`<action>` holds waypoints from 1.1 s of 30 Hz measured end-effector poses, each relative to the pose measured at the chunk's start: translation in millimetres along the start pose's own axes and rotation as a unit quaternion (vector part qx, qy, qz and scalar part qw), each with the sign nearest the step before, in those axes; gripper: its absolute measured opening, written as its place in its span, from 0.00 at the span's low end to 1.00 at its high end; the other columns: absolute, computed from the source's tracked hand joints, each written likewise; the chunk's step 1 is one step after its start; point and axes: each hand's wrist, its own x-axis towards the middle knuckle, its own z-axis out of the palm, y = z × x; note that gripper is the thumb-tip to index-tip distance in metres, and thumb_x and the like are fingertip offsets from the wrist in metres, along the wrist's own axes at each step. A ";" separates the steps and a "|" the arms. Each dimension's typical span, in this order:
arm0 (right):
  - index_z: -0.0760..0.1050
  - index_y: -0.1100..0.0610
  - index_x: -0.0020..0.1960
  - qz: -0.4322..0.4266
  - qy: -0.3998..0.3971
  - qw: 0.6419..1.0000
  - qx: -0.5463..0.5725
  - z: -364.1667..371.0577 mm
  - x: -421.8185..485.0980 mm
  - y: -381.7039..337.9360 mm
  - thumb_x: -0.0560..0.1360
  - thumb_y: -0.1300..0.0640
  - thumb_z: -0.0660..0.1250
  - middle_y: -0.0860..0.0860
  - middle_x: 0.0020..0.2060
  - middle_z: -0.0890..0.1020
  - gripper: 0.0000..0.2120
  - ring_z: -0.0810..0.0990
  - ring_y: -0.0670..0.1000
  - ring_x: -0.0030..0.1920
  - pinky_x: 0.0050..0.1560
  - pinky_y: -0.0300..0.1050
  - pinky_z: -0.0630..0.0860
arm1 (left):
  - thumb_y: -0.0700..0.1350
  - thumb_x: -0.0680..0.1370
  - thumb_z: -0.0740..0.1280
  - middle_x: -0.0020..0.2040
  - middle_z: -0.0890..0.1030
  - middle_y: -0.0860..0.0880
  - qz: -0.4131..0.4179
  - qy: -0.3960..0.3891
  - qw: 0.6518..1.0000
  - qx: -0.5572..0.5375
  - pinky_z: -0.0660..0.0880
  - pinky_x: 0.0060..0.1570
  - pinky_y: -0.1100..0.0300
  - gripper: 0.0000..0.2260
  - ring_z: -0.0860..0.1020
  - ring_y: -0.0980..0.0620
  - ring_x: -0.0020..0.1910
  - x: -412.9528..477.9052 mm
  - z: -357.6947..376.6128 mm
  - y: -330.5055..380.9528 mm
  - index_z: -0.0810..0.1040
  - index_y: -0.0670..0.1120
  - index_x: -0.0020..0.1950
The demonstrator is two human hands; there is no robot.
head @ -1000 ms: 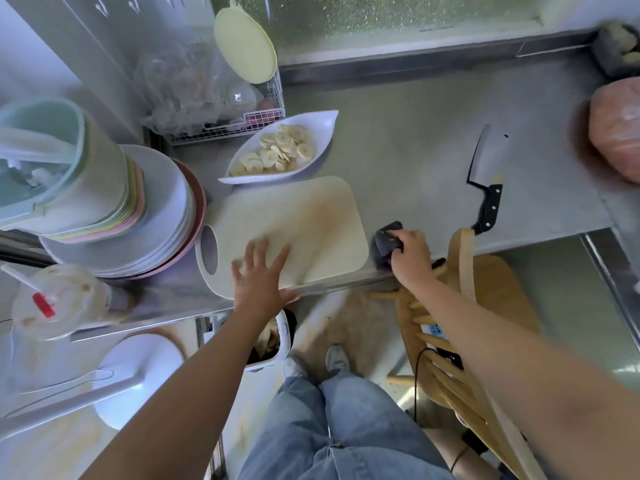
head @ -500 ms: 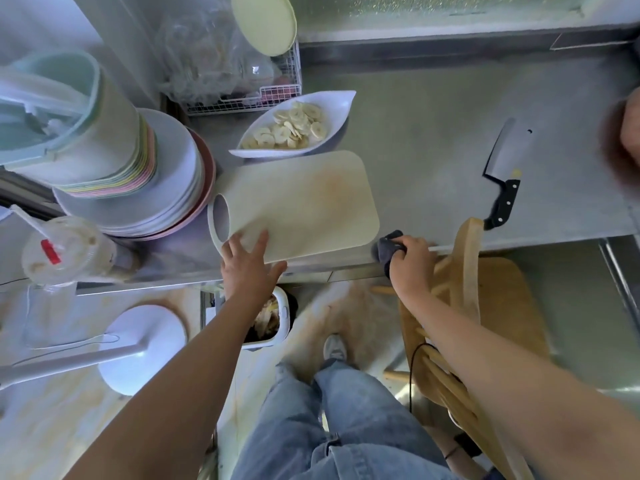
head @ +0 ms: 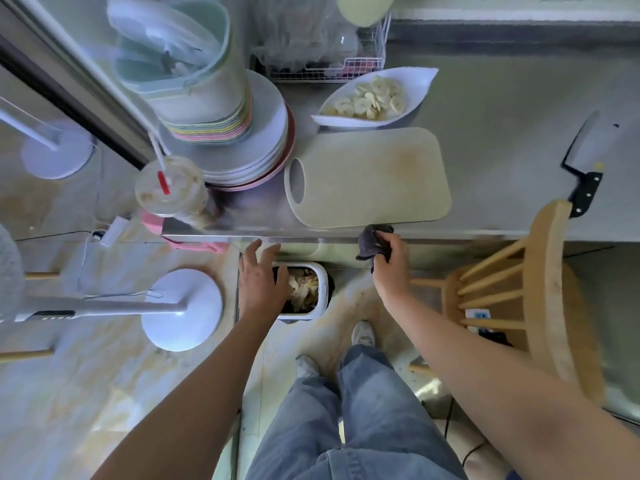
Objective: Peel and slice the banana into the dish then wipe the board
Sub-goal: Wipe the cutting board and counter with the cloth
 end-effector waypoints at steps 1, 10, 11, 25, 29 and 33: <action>0.71 0.59 0.62 -0.003 -0.013 1.000 0.000 8.9 -3.8 -1.4 0.72 0.74 0.53 0.53 0.57 0.68 0.23 0.70 0.48 0.56 0.67 0.47 0.68 | 0.41 0.77 0.65 0.71 0.66 0.41 -0.010 -0.001 1.000 -0.004 0.69 0.64 0.44 0.17 0.65 0.40 0.70 -3.7 -3.5 -8.0 0.74 0.44 0.67; 0.75 0.59 0.61 0.000 -0.242 0.968 0.063 85.1 -30.2 -39.0 0.72 0.73 0.53 0.56 0.49 0.77 0.23 0.76 0.50 0.45 0.44 0.37 0.76 | 0.42 0.79 0.62 0.64 0.75 0.46 -0.084 -0.008 0.995 -0.060 0.67 0.60 0.57 0.14 0.69 0.46 0.65 -25.4 -26.5 -58.1 0.77 0.47 0.64; 0.75 0.60 0.60 0.039 -0.241 0.964 0.102 90.5 -33.8 -47.3 0.72 0.73 0.53 0.57 0.44 0.77 0.22 0.75 0.52 0.41 0.38 0.37 0.75 | 0.42 0.79 0.62 0.62 0.77 0.47 -0.096 -0.007 0.992 -0.082 0.67 0.56 0.59 0.13 0.72 0.47 0.62 -26.5 -28.9 -62.2 0.78 0.47 0.62; 0.78 0.56 0.46 0.088 -0.254 0.962 0.037 93.1 -67.8 -47.8 0.76 0.61 0.64 0.49 0.37 0.80 0.04 0.78 0.48 0.39 0.39 0.40 0.71 | 0.45 0.81 0.62 0.58 0.78 0.43 -0.344 -0.043 0.789 -0.507 0.75 0.59 0.47 0.04 0.76 0.43 0.58 -36.7 -43.1 -61.0 0.74 0.47 0.55; 0.74 0.56 0.63 -0.104 -0.132 0.978 -0.121 94.5 -62.1 -32.7 0.77 0.62 0.62 0.53 0.61 0.76 0.15 0.72 0.52 0.63 0.63 0.41 0.66 | 0.46 0.82 0.60 0.52 0.77 0.46 -0.364 -0.018 0.787 -0.498 0.72 0.63 0.42 0.04 0.75 0.41 0.59 -38.1 -43.4 -61.9 0.73 0.52 0.48; 0.58 0.53 0.76 -0.219 -0.381 0.896 -0.063 115.3 -87.7 -36.9 0.83 0.56 0.51 0.45 0.76 0.53 0.22 0.49 0.41 0.76 0.74 0.34 0.48 | 0.45 0.80 0.56 0.54 0.79 0.42 -0.359 -0.006 0.749 -0.557 0.76 0.57 0.45 0.09 0.77 0.43 0.56 -36.9 -38.8 -45.4 0.76 0.49 0.51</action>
